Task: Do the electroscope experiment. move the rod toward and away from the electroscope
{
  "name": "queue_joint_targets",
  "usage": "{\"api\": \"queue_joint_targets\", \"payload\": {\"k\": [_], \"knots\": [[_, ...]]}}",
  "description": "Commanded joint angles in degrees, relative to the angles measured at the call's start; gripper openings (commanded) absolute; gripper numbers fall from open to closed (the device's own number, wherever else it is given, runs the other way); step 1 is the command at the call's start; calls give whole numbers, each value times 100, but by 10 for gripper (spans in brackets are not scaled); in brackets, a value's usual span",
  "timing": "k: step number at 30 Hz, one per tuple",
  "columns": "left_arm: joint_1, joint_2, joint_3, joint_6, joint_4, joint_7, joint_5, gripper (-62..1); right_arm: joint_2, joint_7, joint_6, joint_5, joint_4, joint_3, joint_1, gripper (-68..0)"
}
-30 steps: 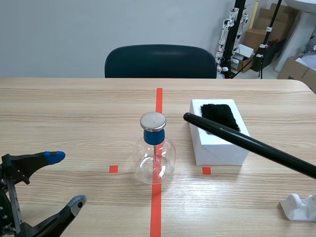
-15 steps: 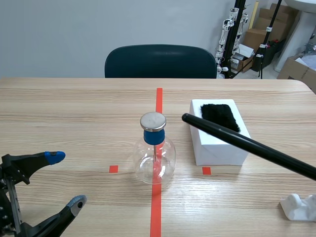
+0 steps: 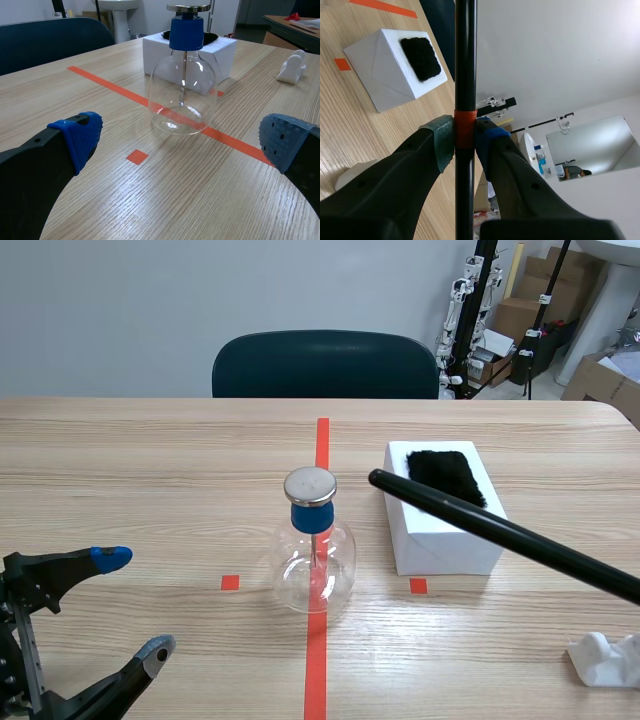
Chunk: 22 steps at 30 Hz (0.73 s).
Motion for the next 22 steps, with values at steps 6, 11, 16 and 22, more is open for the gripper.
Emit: {"api": "queue_joint_targets", "payload": {"k": [6, 11, 16, 22], "knots": [[-2, -2, -24, 7, 109, -94, -37, 14, 11, -2, -42, 107, 103, 31, 2, -678], [-2, -2, -24, 7, 109, -94, -37, 14, 11, -24, -44, 107, 103, 31, 2, -678], [-2, -2, -24, 7, 109, -94, -37, 14, 11, -24, -44, 107, 103, 31, 2, -678], [-2, -2, -24, 7, 109, -94, -37, 14, 11, -24, -44, 107, 103, 31, 2, -678]]}}
